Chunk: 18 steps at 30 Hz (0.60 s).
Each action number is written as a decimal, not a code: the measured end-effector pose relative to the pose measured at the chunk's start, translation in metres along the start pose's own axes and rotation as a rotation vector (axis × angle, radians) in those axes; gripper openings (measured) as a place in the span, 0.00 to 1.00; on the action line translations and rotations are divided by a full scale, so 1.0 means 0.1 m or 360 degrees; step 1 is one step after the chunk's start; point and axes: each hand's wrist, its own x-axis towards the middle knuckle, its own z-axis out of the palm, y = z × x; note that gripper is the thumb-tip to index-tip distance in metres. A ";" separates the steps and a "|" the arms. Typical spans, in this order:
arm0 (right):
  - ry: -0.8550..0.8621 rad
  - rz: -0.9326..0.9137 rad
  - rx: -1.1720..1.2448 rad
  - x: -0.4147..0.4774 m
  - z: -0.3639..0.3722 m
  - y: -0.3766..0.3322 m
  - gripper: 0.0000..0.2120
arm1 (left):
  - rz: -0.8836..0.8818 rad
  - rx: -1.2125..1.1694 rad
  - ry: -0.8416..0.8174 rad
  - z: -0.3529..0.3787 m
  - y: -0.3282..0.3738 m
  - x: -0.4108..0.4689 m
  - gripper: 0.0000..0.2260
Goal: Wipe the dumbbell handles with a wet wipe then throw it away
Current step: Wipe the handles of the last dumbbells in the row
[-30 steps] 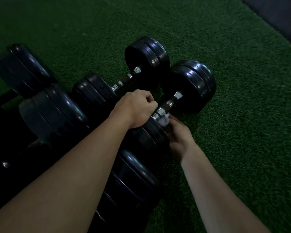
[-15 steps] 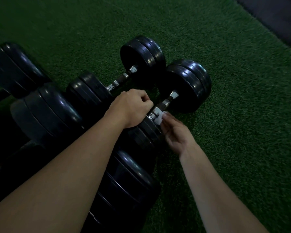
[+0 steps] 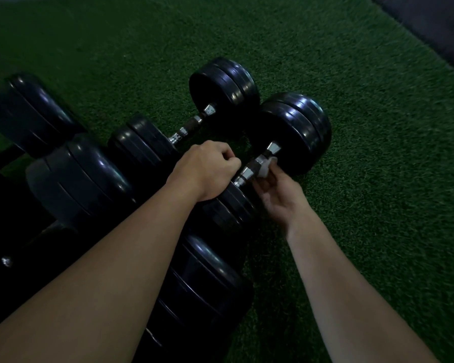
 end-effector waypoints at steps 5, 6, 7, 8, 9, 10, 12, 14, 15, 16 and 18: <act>-0.0089 -0.0022 0.0087 0.12 0.00 0.03 0.12 | -0.0001 0.0013 0.0007 0.00 0.00 0.00 0.08; -0.0075 -0.0060 0.0116 0.13 0.00 0.06 0.12 | -0.0003 0.0008 0.0008 0.00 -0.01 0.01 0.09; -0.0027 -0.0130 0.0120 0.13 0.01 0.10 0.11 | -0.0005 0.0001 0.0007 0.00 -0.01 0.01 0.09; 0.0034 -0.0227 0.0106 0.11 0.03 0.12 0.09 | -0.0005 -0.0004 0.0010 0.00 -0.01 0.01 0.09; 0.0101 -0.0340 0.0071 0.08 0.04 0.15 0.07 | -0.0003 -0.0005 0.0012 0.01 -0.01 0.01 0.09; 0.0164 -0.0454 0.0015 0.04 0.06 0.16 0.06 | 0.0000 -0.0003 0.0014 0.01 -0.01 0.01 0.09; 0.0280 -0.0689 -0.0218 -0.07 0.07 0.18 0.08 | 0.0005 -0.0001 0.0016 0.01 -0.02 0.01 0.09; 0.0378 -0.0965 -0.0663 -0.16 0.03 0.18 0.07 | 0.0001 -0.0006 0.0016 0.00 -0.02 0.01 0.09; 0.0418 -0.1107 -0.0932 -0.19 0.00 0.17 0.08 | -0.0001 -0.0006 0.0013 0.00 -0.01 0.01 0.09; 0.0433 -0.1254 -0.1204 -0.21 -0.01 0.16 0.09 | -0.0001 -0.0002 0.0013 0.00 -0.01 0.01 0.09; 0.0334 -0.1591 -0.1768 -0.20 -0.04 0.10 0.11 | 0.0003 0.0012 0.0026 0.00 -0.01 0.00 0.09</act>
